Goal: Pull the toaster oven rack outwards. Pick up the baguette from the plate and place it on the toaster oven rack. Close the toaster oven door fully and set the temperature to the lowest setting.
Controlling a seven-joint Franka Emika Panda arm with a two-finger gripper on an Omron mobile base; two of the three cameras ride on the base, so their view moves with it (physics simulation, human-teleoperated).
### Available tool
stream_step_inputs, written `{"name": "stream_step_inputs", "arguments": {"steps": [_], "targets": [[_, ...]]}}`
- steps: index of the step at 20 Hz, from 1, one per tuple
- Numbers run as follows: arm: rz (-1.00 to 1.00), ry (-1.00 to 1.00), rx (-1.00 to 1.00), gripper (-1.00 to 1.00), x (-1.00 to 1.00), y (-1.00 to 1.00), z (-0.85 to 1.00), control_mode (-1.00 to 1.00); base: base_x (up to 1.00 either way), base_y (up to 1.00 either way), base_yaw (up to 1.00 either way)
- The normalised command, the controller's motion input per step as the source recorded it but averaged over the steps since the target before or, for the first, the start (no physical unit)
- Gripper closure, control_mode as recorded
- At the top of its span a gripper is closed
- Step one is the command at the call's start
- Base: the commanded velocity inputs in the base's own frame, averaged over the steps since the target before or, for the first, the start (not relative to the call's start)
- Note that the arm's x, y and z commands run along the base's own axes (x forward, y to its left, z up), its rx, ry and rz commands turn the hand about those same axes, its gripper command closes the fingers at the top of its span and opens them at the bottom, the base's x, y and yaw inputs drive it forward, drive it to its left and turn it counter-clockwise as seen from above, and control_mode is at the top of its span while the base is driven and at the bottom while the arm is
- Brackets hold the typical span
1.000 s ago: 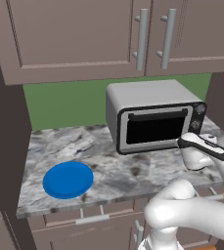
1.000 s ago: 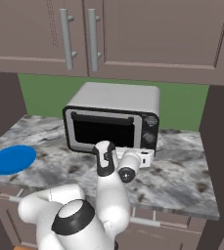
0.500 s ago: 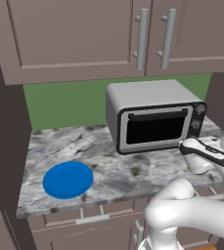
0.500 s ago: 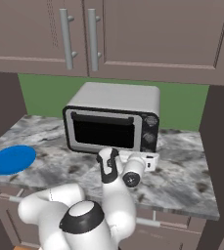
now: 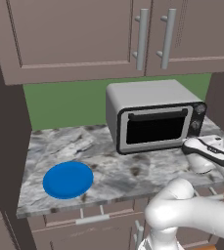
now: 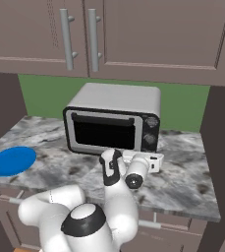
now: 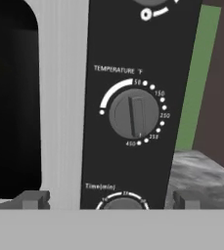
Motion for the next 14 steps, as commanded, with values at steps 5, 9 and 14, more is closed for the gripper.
{"name": "stream_step_inputs", "arguments": {"steps": [5, 9, 14], "targets": [[-0.01, -0.01, 0.00, -1.00, 0.00, -0.05, 0.20, -1.00, 0.00, 0.00, 0.00], [0.00, 0.00, 0.00, -1.00, 0.00, -0.02, 0.01, -1.00, 0.00, 0.00, 0.00], [-0.01, 0.00, 0.00, -1.00, 0.05, -0.15, 0.03, -1.00, 0.00, 0.00, 0.00]]}}
